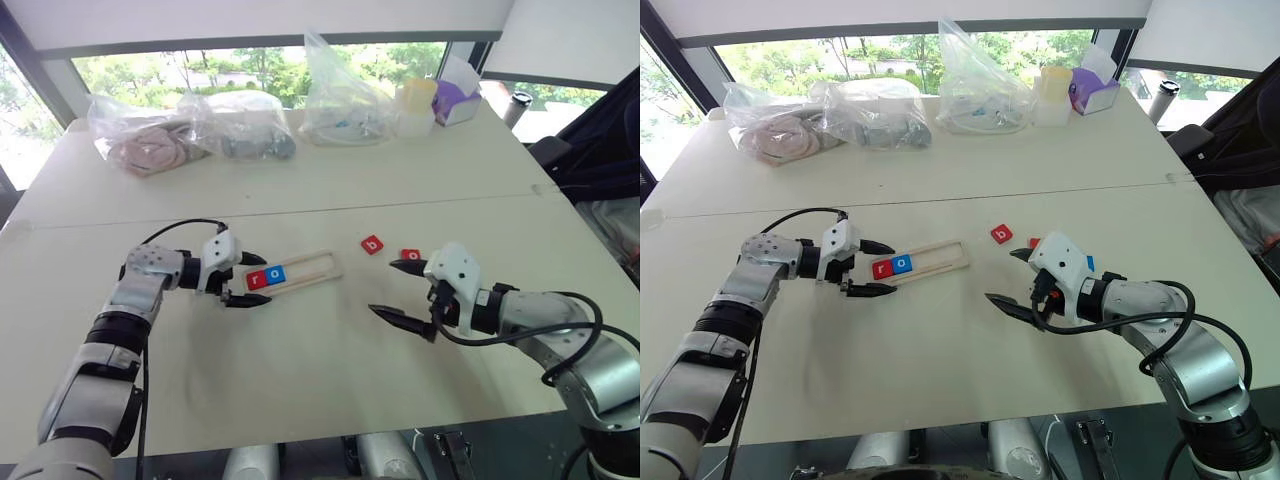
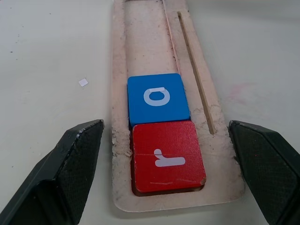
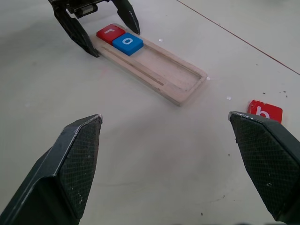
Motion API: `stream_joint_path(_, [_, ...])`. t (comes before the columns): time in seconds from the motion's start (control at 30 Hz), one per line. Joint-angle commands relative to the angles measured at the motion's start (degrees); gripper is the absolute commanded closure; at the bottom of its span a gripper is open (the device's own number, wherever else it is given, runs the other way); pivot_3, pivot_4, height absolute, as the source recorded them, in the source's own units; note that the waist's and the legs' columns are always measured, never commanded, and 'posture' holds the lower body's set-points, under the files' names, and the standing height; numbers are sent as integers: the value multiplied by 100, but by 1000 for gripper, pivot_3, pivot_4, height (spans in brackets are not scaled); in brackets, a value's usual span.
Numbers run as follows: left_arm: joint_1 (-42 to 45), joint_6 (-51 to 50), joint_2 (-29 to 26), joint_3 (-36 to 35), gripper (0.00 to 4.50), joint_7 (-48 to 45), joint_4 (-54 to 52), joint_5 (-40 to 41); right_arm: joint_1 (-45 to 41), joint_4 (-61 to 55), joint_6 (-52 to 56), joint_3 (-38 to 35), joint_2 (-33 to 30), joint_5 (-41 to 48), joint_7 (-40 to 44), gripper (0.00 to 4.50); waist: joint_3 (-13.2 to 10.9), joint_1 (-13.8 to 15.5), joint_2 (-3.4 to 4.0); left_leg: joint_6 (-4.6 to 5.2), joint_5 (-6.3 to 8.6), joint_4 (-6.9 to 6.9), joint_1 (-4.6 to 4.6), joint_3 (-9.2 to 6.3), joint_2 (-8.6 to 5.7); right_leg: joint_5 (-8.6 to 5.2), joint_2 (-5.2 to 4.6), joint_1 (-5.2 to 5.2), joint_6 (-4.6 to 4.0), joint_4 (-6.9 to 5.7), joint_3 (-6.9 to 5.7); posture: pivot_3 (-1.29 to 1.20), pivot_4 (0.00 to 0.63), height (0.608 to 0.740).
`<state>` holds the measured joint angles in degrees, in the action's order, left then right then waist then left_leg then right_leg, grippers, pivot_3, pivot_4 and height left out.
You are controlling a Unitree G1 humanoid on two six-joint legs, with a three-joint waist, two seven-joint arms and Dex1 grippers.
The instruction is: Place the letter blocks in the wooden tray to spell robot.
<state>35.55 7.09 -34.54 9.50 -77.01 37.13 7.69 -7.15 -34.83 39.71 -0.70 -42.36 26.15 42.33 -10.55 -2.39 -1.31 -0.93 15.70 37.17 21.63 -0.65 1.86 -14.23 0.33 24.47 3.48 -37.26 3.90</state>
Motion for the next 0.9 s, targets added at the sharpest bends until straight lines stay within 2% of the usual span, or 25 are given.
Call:
stream_joint_path(0.03, [-147,72,-64,-6,0,57,-72,-128,-22,-213,-45,-119,-36,60,-27,60,0,-1,0,0,0,0,0,0,0,0,0,0,0,0,0,0,150,740])
stream_joint_path(0.47, [-604,111,-317,-54,0,266,-275,-237,-147,-87,-143,74,-30,-23,45,60,5,-22,2,0,0,-4,-15,1,4,-8,3,-3,14,-12,1,0,150,740])
stream_joint_path(0.9, [-491,-408,-391,100,0,40,-259,-296,-194,-67,-183,185,-64,-103,154,60,7,-26,2,0,0,-4,-16,1,4,-8,4,-3,14,-12,1,0,150,740])
